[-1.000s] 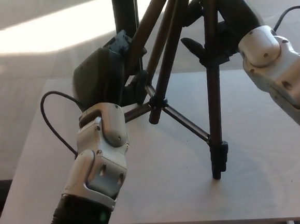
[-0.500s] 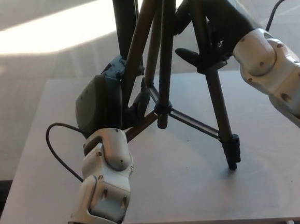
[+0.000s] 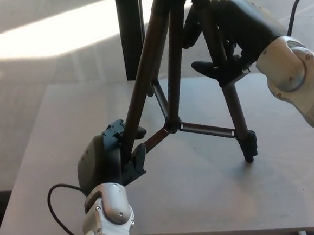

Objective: Use both hands of the robot to pick up the tripod lying in the middle of the desk and make it stand upright on the desk

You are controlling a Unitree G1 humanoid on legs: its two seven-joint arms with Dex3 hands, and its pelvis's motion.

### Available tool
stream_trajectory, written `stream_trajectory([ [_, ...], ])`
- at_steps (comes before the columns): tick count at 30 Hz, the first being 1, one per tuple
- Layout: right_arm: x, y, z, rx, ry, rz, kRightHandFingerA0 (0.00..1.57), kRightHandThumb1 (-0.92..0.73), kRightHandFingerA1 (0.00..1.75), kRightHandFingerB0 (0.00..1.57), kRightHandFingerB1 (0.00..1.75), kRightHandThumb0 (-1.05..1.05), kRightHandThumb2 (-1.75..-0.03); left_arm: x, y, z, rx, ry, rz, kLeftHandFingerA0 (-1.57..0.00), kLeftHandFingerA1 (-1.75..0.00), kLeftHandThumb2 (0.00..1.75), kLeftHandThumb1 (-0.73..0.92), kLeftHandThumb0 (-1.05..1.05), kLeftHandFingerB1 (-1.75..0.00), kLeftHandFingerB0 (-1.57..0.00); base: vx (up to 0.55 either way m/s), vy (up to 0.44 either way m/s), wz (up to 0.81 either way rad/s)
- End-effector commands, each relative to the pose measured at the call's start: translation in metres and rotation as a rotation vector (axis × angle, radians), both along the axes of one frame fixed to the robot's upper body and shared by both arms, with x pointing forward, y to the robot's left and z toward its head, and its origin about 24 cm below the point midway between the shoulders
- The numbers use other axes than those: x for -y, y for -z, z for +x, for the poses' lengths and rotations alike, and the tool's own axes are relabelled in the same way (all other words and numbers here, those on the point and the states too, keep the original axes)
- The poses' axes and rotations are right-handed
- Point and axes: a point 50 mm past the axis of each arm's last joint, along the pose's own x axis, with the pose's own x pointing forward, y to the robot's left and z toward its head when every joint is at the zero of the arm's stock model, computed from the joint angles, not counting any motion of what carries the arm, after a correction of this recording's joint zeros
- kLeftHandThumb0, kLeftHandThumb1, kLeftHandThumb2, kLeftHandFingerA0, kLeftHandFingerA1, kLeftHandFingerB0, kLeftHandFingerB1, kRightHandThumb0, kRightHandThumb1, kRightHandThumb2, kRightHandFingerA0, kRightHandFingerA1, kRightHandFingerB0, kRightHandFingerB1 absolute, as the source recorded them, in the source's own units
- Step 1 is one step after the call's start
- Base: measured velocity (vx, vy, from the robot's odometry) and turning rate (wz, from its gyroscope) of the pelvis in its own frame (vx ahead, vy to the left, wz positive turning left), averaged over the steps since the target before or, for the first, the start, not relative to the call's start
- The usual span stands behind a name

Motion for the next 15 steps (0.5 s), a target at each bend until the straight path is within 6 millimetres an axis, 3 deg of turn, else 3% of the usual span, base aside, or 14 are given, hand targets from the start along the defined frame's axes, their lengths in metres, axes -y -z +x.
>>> stream_trajectory([
  [1, 0.029, 0.014, -0.003, 0.037, 0.046, -0.245, 0.90, -0.50, 1.75, 0.70, 1.59, -0.18, -1.14, -0.024, 0.031, -0.011, -0.156, -0.056, -0.019, -0.85, -1.61, 0.90, 0.60, -0.25, -1.13, -0.77, 0.00, 0.000, 0.00],
  [2, 0.030, 0.016, -0.002, 0.024, 0.052, -0.240, 0.90, -0.51, 1.75, 0.70, 1.60, -0.17, -1.13, -0.024, 0.031, -0.012, -0.158, -0.056, -0.015, -0.86, -1.64, 0.87, 0.62, -0.26, -1.04, -0.77, 0.00, 0.000, 0.00],
  [4, 0.032, 0.019, -0.001, 0.013, 0.059, -0.237, 0.90, -0.52, 1.75, 0.70, 1.60, -0.17, -1.13, -0.025, 0.032, -0.012, -0.163, -0.056, -0.010, -0.87, -1.64, 0.85, 0.63, -0.27, -1.05, -0.79, 0.00, 0.000, 0.00],
  [5, 0.035, 0.023, 0.000, -0.010, 0.069, -0.230, 1.22, -0.49, 1.43, 0.96, 1.25, -0.26, -1.16, -0.026, 0.033, -0.013, -0.165, -0.052, -0.008, -0.86, -1.62, 0.81, 0.65, -0.29, -0.86, -0.75, 0.00, 0.000, 0.00],
  [7, 0.036, 0.024, 0.000, -0.013, 0.069, -0.228, 1.22, -0.49, 1.43, 0.96, 1.25, -0.26, -1.16, -0.027, 0.032, -0.013, -0.162, -0.050, -0.009, -0.86, -1.62, 0.81, 0.65, -0.29, -0.86, -0.75, 0.00, 0.000, 0.00],
  [8, 0.037, 0.025, 0.003, -0.063, 0.102, -0.252, 0.95, -0.56, 1.75, 0.68, 0.81, -0.22, -1.02, -0.028, 0.033, -0.013, -0.169, -0.052, 0.009, -0.86, -1.61, 0.77, 0.67, -0.29, -0.94, -0.78, 0.00, 0.000, 0.00],
  [9, 0.038, 0.024, 0.003, -0.067, 0.106, -0.258, 0.96, -0.59, 1.75, 0.66, 0.66, -0.23, -0.92, -0.028, 0.033, -0.013, -0.171, -0.053, 0.022, -0.85, -1.60, 0.74, 0.69, -0.32, -0.87, -0.77, 0.00, 0.000, 0.00],
  [10, 0.039, 0.023, 0.003, -0.063, 0.106, -0.261, 0.99, -0.60, 1.70, 0.64, 0.63, -0.24, -0.86, -0.028, 0.033, -0.014, -0.166, -0.043, 0.026, -0.84, -1.58, 0.76, 0.68, -0.30, -0.84, -0.76, 0.00, 0.000, 0.00],
  [11, 0.038, 0.023, 0.004, -0.058, 0.109, -0.262, 1.01, -0.59, 1.69, 0.64, 0.62, -0.24, -0.89, -0.028, 0.033, -0.015, -0.161, -0.033, 0.030, -0.85, -1.61, 0.80, 0.66, -0.28, -1.04, -0.78, 0.00, 0.000, 0.00],
  [12, 0.038, 0.023, 0.004, -0.049, 0.114, -0.263, 1.24, -0.51, 1.35, 0.66, 0.74, -0.30, -1.07, -0.028, 0.034, -0.017, -0.150, -0.030, 0.024, -0.92, -1.68, 0.82, 0.61, -0.24, -1.31, -0.78, 0.00, 0.000, 0.00],
  [13, 0.038, 0.023, 0.005, -0.044, 0.119, -0.262, 0.96, -0.57, 1.75, 0.75, 0.96, -0.26, -1.02, -0.027, 0.035, -0.018, -0.148, -0.039, 0.005, -0.97, -1.68, 0.91, 0.60, -0.22, -1.40, -0.77, 0.00, 0.000, 0.00],
  [14, 0.037, 0.022, 0.006, -0.046, 0.129, -0.262, 0.95, -0.59, 1.75, 0.76, 1.27, -0.26, -1.06, -0.026, 0.035, -0.018, -0.150, -0.043, -0.003, -0.88, -1.69, 0.87, 0.62, -0.27, -1.27, -0.79, 0.00, 0.000, 0.00],
  [15, 0.037, 0.021, 0.007, -0.049, 0.140, -0.257, 0.99, -0.60, 1.75, 0.78, 1.15, -0.25, -1.03, -0.026, 0.036, -0.018, -0.162, -0.041, -0.002, -0.87, -1.66, 0.84, 0.65, -0.27, -1.25, -0.80, 0.00, 0.000, 0.00],
])
